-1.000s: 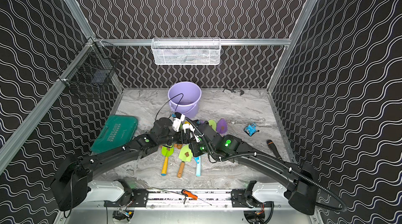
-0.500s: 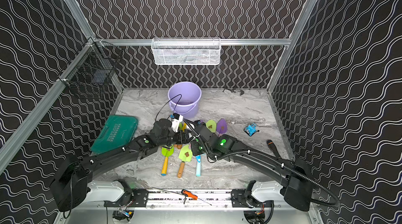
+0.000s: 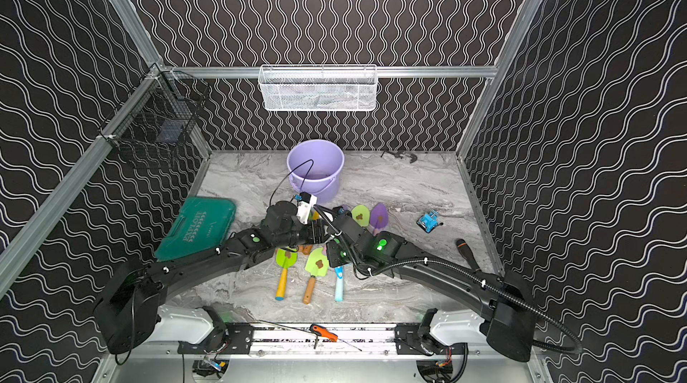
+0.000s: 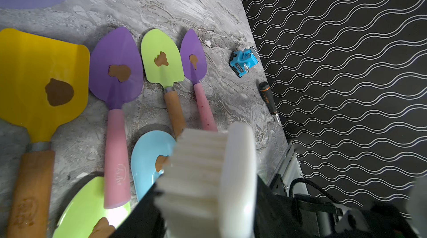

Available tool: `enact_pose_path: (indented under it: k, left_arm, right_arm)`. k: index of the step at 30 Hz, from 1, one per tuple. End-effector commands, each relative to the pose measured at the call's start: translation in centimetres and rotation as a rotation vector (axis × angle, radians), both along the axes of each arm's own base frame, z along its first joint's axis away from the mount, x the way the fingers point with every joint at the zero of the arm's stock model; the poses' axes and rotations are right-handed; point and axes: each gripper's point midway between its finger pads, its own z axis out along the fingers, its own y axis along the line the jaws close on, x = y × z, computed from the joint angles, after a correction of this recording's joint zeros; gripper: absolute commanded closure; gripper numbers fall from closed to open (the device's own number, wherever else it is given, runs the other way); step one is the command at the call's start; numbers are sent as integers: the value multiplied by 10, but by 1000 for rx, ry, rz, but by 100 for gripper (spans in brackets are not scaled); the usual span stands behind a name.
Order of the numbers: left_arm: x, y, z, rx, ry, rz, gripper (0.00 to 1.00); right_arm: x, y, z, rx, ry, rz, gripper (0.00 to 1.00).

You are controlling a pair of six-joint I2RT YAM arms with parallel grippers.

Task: Brush the soil off the hand trowel and place it into the bucket
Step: Pick up the brush from the center of the board.

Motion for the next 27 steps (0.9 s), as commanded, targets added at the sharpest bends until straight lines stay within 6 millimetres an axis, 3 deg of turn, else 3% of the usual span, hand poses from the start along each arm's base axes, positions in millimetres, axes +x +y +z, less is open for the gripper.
enact_pose_path:
  k: [1,4,5,8,12,14,20,27]
  left_arm:
    - [4,7,-13,30,17,45,51]
    - [5,6,-14,17,20,47,57]
    - [5,5,-15,10,23,50,59]
    - [6,2,-16,-10,33,49,59]
    - [6,0,-19,0,51,45,40]
    - [6,3,-20,11,47,52,38]
    - [4,11,-15,24,29,75,47]
    - [0,16,-15,15,32,79,66]
  right_arm:
    - [6,13,11,56,-44,7,100]
    - [5,18,13,72,-48,14,100]
    - [2,15,3,53,-34,15,100]
    - [1,14,-1,45,-35,18,100]
    - [4,12,1,45,-59,11,100]
    - [5,12,1,47,-68,11,100]
    - [5,13,-5,44,-61,13,100]
    - [10,12,-3,52,-80,-16,100]
